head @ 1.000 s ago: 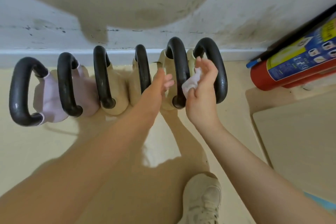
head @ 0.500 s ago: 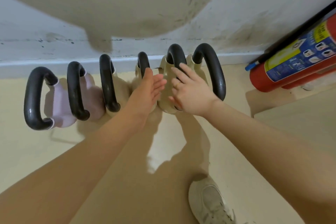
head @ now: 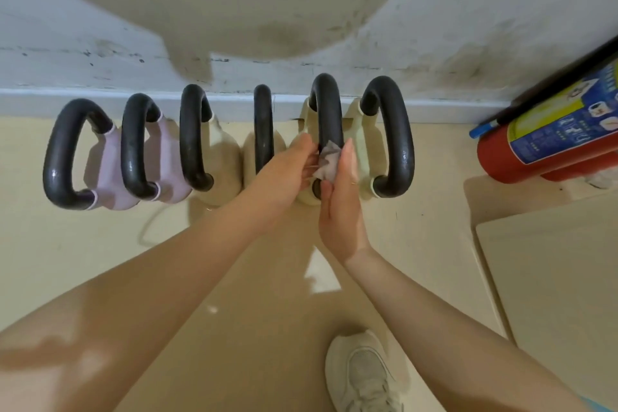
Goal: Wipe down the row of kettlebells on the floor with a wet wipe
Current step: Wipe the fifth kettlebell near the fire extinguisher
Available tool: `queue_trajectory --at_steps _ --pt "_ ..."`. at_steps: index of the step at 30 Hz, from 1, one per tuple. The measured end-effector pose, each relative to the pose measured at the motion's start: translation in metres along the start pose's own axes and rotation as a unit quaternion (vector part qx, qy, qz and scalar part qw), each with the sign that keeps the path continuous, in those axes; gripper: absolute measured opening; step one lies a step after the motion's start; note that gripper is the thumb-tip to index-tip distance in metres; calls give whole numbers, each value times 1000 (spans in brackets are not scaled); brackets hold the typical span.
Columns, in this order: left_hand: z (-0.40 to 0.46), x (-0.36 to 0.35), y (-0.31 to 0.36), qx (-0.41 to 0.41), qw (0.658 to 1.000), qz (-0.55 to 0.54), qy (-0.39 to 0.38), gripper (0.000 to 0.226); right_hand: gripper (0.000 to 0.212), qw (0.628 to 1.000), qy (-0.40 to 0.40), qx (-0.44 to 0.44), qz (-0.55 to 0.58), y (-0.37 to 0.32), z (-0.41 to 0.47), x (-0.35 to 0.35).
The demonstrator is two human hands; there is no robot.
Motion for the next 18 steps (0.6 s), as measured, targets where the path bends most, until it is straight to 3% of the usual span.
queue_trajectory --at_steps 5,10,12,15,18 --pt "7 -9 1 9 999 30 34 33 47 998 -52 42 0 17 -12 5" --pt "2 -20 4 -24 996 84 31 38 33 957 -138 59 -250 28 3 26" --pt "-1 -21 13 -81 984 144 66 31 29 968 -115 92 -202 14 11 48" --pt "-8 -20 27 -199 940 237 146 38 21 992 -17 68 -106 -8 17 74" --pt "-19 -27 38 -249 930 239 130 34 26 998 11 37 -50 -19 22 83"
Point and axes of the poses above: each hand's wrist, its own z-axis towards the middle knuckle, its own x-axis out of the back of the hand, y = z × x, the point moved 5 cm from there along z, towards the middle knuckle, and after that the axes turned 2 degrees about y, right-handed, at the moved point
